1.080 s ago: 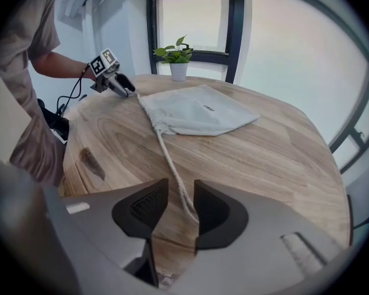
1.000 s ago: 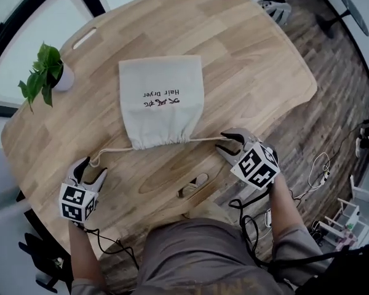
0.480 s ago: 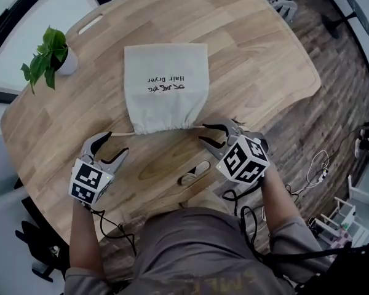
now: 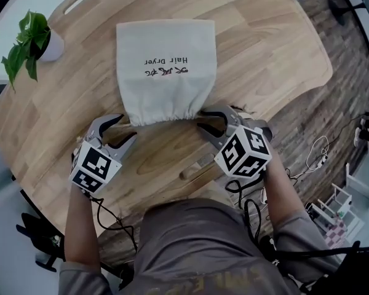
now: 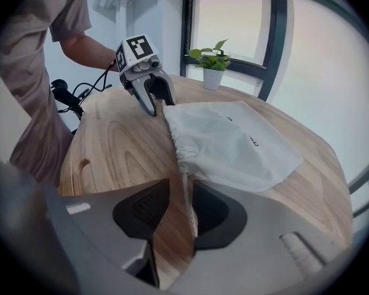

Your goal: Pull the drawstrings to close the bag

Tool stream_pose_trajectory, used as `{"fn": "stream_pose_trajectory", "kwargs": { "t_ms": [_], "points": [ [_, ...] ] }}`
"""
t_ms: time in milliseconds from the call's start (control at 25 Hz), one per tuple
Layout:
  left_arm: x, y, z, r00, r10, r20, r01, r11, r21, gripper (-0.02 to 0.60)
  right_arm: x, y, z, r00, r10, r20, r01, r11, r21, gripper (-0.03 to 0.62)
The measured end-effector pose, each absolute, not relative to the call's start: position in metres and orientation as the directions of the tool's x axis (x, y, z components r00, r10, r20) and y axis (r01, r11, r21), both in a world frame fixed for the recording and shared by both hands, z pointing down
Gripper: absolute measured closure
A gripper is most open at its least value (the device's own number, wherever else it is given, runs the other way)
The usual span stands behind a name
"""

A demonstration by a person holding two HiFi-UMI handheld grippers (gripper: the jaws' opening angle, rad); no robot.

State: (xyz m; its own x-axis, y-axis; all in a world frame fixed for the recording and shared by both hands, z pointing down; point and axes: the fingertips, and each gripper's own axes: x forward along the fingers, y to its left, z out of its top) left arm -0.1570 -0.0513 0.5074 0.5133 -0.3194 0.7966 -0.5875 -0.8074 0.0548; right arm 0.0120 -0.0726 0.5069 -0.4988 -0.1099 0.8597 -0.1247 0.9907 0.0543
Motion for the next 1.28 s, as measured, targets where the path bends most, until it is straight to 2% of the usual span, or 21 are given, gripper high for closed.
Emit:
{"fn": "stream_pose_trajectory", "kwargs": {
  "t_ms": [200,360,480,600,680,1280],
  "points": [
    [-0.1599,-0.0535,0.5064,0.512,-0.314,0.8,-0.588,-0.807,0.059,0.371,0.0095,-0.0735,0.5083,-0.509,-0.094,0.856,-0.133,0.991,0.029,0.451],
    [-0.1621,-0.0574,0.5062,0.51,-0.325,0.797,-0.595,-0.802,0.054,0.441,0.0107,-0.0734,0.5086,-0.526,-0.079,0.847,-0.161,0.987,-0.008,0.456],
    [-0.1616,-0.0567,0.5072,0.504,-0.316,0.804,-0.579,-0.814,0.043,0.466,0.0103,-0.073,0.5091,-0.527,-0.081,0.846,-0.171,0.985,-0.012,0.459],
    [-0.1598,-0.0539,0.5084,0.492,-0.304,0.816,-0.554,-0.832,0.024,0.566,0.0094,-0.0711,0.5096,-0.523,-0.084,0.848,-0.17,0.985,-0.008,0.476],
    [-0.16,-0.0529,0.5089,0.492,-0.3,0.818,-0.551,-0.834,0.025,0.569,0.0091,-0.0708,0.5105,-0.513,-0.092,0.853,-0.172,0.985,0.003,0.551],
    [-0.1603,-0.0594,0.5054,0.47,-0.287,0.835,-0.536,-0.844,0.011,0.572,0.0091,-0.076,0.51,-0.435,-0.06,0.899,-0.182,0.983,-0.022,0.553]
  ]
}}
